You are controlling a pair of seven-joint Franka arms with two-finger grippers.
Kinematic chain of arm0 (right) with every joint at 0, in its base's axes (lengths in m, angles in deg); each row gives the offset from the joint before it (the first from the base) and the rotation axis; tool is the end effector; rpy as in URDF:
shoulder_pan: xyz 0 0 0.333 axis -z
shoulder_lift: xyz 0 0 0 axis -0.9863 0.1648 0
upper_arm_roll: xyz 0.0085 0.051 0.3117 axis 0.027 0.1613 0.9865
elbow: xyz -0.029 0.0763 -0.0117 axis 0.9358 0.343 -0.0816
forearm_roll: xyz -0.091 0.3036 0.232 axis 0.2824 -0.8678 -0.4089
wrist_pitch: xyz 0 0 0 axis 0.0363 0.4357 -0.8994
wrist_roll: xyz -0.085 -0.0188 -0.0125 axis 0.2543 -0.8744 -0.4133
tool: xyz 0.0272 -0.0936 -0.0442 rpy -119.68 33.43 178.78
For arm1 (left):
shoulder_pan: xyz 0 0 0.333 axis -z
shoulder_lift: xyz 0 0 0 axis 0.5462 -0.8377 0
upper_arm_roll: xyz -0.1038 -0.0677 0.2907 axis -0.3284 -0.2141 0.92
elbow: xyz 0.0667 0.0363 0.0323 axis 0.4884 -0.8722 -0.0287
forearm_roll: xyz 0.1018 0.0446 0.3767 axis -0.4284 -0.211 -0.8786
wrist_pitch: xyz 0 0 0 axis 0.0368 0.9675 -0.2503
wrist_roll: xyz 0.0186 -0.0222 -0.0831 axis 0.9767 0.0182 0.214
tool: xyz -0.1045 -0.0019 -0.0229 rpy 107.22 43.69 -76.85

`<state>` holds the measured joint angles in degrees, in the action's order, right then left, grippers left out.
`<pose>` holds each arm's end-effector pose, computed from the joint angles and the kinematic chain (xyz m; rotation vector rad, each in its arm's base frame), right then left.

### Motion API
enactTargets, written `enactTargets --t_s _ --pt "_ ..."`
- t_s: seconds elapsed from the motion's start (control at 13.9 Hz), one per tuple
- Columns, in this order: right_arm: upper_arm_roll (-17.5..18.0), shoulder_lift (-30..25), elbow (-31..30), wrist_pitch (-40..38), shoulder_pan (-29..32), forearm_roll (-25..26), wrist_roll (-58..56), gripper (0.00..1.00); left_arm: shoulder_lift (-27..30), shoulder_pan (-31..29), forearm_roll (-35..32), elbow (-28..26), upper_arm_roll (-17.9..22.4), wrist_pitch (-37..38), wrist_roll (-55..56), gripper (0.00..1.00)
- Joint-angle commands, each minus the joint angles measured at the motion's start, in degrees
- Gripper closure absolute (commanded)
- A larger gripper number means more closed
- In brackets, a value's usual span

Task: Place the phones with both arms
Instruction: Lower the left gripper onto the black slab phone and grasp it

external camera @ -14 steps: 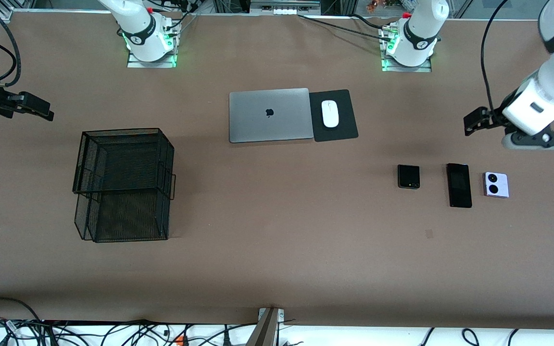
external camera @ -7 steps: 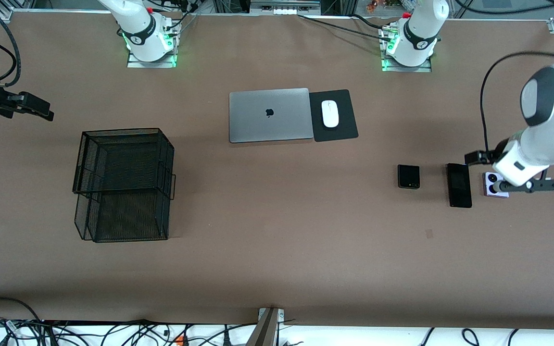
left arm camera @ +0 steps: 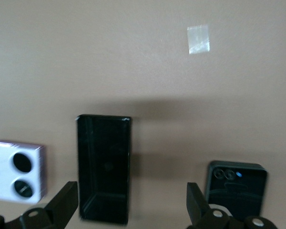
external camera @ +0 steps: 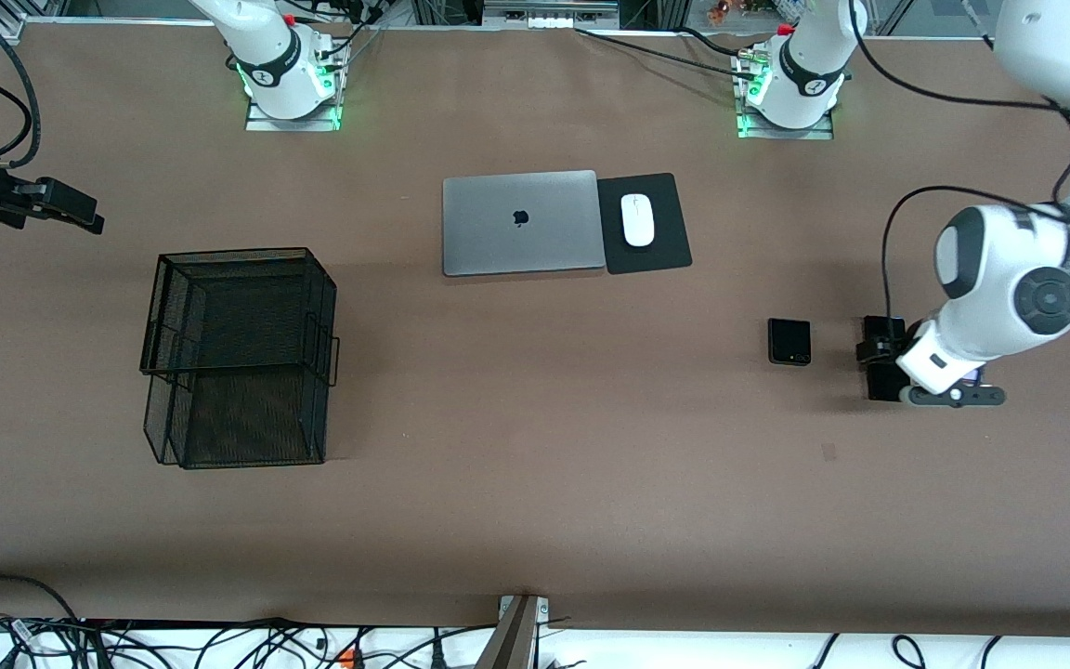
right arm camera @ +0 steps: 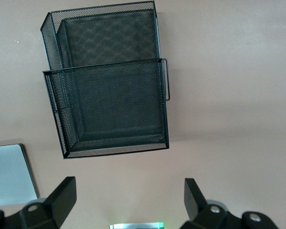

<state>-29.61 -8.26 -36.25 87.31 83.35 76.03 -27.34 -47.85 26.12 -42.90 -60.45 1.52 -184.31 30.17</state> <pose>0.5542 -0.0258 0.5802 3.1217 -0.0912 -0.1647 0.6074 0.0497 0.2487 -3.0634 0.0256 0.1310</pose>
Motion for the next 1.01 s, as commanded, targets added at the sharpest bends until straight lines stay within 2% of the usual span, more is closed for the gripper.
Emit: enactTargets --t_s 0.0,0.43,0.79,0.94 --pt "-0.3 0.3 0.7 0.0 -0.4 -0.3 0.7 0.0 -2.6 -3.5 -0.9 -1.7 -0.4 -5.7 -6.3 0.0" --pt "-0.3 0.3 0.7 0.1 -0.4 -0.2 0.7 0.0 -7.6 -6.5 -0.8 -2.0 -0.5 -12.7 -9.1 0.0" --pt "-0.3 0.3 0.7 0.1 -0.4 -0.3 0.7 0.0 -8.9 -7.1 -0.8 -2.0 -0.7 -12.7 -9.2 0.0" --pt "-0.3 0.3 0.7 0.2 -0.4 -0.3 0.7 0.0 -9.1 -7.1 -0.8 -2.0 -0.7 -12.7 -9.2 0.48"
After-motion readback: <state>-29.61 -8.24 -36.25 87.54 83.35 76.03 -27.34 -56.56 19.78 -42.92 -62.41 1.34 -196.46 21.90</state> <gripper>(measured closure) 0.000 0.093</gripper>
